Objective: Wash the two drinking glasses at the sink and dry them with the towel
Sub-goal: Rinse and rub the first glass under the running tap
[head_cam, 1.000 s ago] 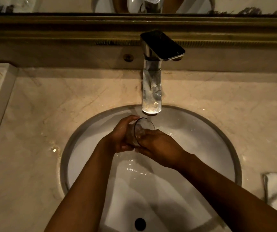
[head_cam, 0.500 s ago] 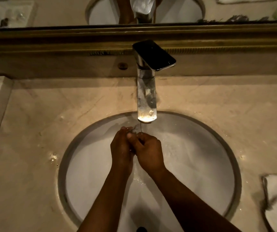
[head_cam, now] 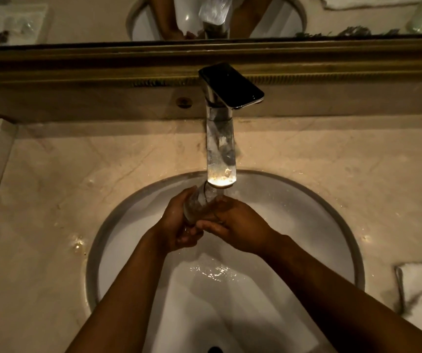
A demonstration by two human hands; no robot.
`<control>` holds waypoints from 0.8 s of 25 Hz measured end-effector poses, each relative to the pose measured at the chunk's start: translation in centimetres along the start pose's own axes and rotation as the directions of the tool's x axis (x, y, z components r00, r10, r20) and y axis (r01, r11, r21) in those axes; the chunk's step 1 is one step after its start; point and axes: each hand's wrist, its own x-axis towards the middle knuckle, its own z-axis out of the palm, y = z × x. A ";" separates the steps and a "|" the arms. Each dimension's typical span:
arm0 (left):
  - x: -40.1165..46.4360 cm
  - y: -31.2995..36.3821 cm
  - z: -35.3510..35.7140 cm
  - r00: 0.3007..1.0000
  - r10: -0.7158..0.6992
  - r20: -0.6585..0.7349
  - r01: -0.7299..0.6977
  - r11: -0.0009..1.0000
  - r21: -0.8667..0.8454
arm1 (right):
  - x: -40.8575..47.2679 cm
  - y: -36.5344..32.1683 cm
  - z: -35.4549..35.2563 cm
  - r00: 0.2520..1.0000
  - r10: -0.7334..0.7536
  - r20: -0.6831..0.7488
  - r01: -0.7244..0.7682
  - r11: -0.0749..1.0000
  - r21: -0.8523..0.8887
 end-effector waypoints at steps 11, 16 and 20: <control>1.6 -4.1 6.2 0.787 0.380 -0.486 -0.570 0.749 -0.338 | 0.6 -3.1 2.7 0.747 0.535 -0.394 -0.461 0.844 0.273; 2.3 -1.3 3.8 0.881 0.242 -0.407 -0.418 0.802 -0.427 | -0.5 -1.8 2.1 0.973 0.075 -0.218 -0.110 0.982 -0.154; 1.5 0.3 2.7 0.984 0.111 -0.142 -0.151 0.937 -0.315 | -0.9 0.4 0.3 0.997 -0.074 0.015 0.075 0.966 -0.246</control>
